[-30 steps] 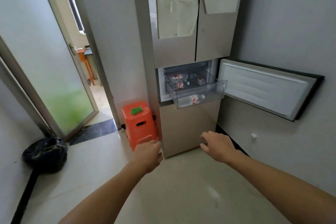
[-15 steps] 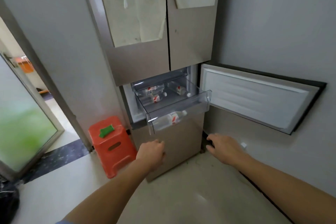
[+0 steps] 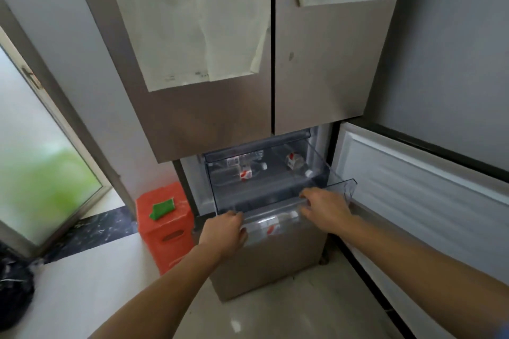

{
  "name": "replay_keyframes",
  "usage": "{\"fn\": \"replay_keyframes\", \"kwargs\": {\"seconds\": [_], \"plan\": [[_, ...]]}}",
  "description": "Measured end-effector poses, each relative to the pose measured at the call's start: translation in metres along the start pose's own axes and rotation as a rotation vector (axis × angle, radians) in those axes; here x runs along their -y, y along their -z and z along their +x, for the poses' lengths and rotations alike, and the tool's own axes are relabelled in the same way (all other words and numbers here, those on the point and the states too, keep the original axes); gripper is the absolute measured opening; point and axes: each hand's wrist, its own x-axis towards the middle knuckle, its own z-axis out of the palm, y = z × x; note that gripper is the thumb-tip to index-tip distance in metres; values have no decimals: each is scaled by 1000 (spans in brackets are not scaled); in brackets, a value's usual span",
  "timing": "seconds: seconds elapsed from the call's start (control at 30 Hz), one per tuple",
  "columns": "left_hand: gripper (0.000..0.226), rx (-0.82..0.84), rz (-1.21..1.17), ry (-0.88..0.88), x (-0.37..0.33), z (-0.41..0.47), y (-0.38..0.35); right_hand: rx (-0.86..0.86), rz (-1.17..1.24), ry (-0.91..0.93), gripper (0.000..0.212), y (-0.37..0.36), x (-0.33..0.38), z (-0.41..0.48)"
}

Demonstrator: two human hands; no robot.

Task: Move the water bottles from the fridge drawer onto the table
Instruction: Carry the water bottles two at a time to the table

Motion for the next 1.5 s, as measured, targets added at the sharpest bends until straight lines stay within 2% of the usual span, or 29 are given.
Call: {"fn": "replay_keyframes", "kwargs": {"seconds": [0.2, 0.43, 0.7, 0.97, 1.03, 1.13, 1.23, 1.3, 1.4, 1.5], "plan": [[24, 19, -20, 72, 24, 68, -13, 104, -50, -33, 30, -26, -17, 92], [30, 91, -23, 129, 19, 98, -41, 179, -48, -115, 58, -52, -68, 174], [29, 60, -49, 364, 8, 109, -55, 324, -7, -209, 52, -101, -110, 243], [23, 2, -39, 539, -18, 102, -54, 348, -1, -152, 75, -134, -133, 268], [24, 11, -31, 556, -24, 99, -54, 309, 25, -105, 74, -137, -133, 268], [25, 29, -13, 567, -26, 101, -50, 294, 38, -76, 64, -139, -128, 265], [24, 81, -4, 562, -21, 110, -48, 358, 43, -85, 57, -138, -121, 258], [23, 111, -10, 535, -18, 123, -50, 427, 40, -97, 64, -133, -120, 253], [24, 156, -13, 450, -15, 152, -53, 514, 4, -83, 86, -116, -127, 245], [23, 220, -10, 333, -17, 192, -58, 527, 40, -84, 81, -99, -136, 230]]}}
